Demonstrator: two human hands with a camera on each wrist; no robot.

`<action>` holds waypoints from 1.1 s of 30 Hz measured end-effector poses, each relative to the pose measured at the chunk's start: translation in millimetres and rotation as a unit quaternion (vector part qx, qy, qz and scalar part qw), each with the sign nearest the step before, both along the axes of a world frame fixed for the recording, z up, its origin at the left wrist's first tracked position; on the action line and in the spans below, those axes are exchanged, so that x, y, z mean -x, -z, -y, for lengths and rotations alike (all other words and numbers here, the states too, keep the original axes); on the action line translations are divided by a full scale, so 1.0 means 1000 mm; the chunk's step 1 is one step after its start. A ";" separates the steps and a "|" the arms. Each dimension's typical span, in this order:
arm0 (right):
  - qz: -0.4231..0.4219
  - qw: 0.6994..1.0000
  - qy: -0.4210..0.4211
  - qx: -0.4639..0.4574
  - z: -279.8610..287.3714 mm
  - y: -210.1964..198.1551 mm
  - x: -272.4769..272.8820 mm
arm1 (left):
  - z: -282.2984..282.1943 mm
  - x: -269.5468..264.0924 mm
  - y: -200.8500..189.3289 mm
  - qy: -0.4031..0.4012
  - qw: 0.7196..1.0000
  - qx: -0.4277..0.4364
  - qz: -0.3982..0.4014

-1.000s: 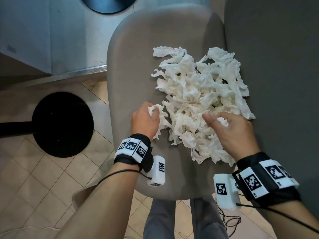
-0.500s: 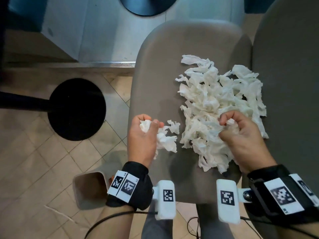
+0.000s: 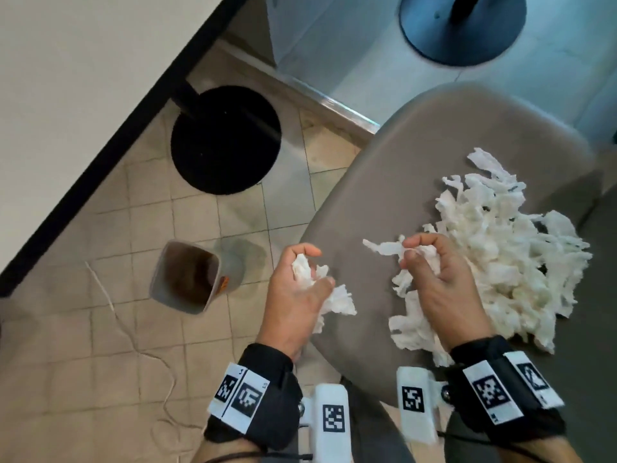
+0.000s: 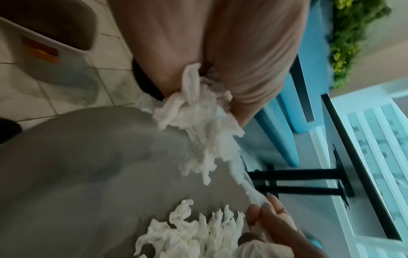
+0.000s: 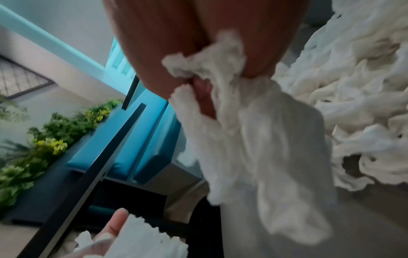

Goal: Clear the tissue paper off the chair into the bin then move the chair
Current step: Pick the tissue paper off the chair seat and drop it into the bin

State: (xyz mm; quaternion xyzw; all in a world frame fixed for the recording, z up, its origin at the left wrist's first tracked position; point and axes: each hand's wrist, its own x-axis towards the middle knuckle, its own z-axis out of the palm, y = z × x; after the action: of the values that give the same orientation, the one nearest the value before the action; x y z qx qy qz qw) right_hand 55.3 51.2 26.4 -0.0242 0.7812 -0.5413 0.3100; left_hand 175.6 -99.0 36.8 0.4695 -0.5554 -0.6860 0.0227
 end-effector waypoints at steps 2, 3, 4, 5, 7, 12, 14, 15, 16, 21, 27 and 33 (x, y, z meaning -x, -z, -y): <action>0.013 0.999 -0.035 -0.008 0.021 -0.003 -0.015 | 0.009 -0.026 0.002 -0.029 1.000 0.003 0.010; 0.023 0.998 -0.056 -0.016 0.034 -0.003 -0.023 | 0.016 -0.039 0.002 -0.047 0.999 0.000 0.013; 0.035 0.997 -0.069 -0.025 0.043 -0.004 -0.031 | 0.022 -0.051 0.005 -0.065 0.998 -0.006 0.017; 0.046 0.994 -0.091 -0.045 0.055 -0.003 -0.040 | 0.030 -0.066 0.009 -0.087 0.996 -0.011 0.021; 0.059 0.986 -0.131 -0.081 0.080 -0.001 -0.062 | 0.045 -0.097 0.017 -0.116 0.992 -0.013 0.037; 0.092 0.973 -0.190 -0.093 0.147 0.015 -0.127 | 0.091 -0.175 0.033 -0.205 0.976 -0.065 0.035; 0.093 0.960 -0.241 -0.108 0.171 0.026 -0.158 | 0.111 -0.208 0.039 -0.228 0.970 -0.073 0.041; 0.093 0.953 -0.265 -0.116 0.181 0.033 -0.173 | 0.121 -0.225 0.044 -0.227 0.970 -0.069 0.050; 0.094 0.946 -0.286 -0.122 0.193 0.037 -0.189 | 0.131 -0.242 0.050 -0.223 0.971 -0.062 0.062; 0.093 0.917 -0.363 -0.137 0.257 0.057 -0.263 | 0.180 -0.318 0.075 -0.194 0.974 -0.007 0.120; 0.098 0.927 -0.318 -0.175 0.332 0.131 -0.306 | 0.242 -0.358 0.130 -0.135 0.979 -0.093 0.118; 0.066 0.914 -0.360 -0.172 0.388 0.205 -0.302 | 0.276 -0.331 0.200 -0.163 0.981 -0.036 0.094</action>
State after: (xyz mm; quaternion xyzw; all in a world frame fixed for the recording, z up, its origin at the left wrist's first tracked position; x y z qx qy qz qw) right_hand 357.3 -337.2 -178.2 -0.2146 0.7783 -0.2505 0.5342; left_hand 506.9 -375.4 -163.2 0.6171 -0.4461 -0.6449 0.0651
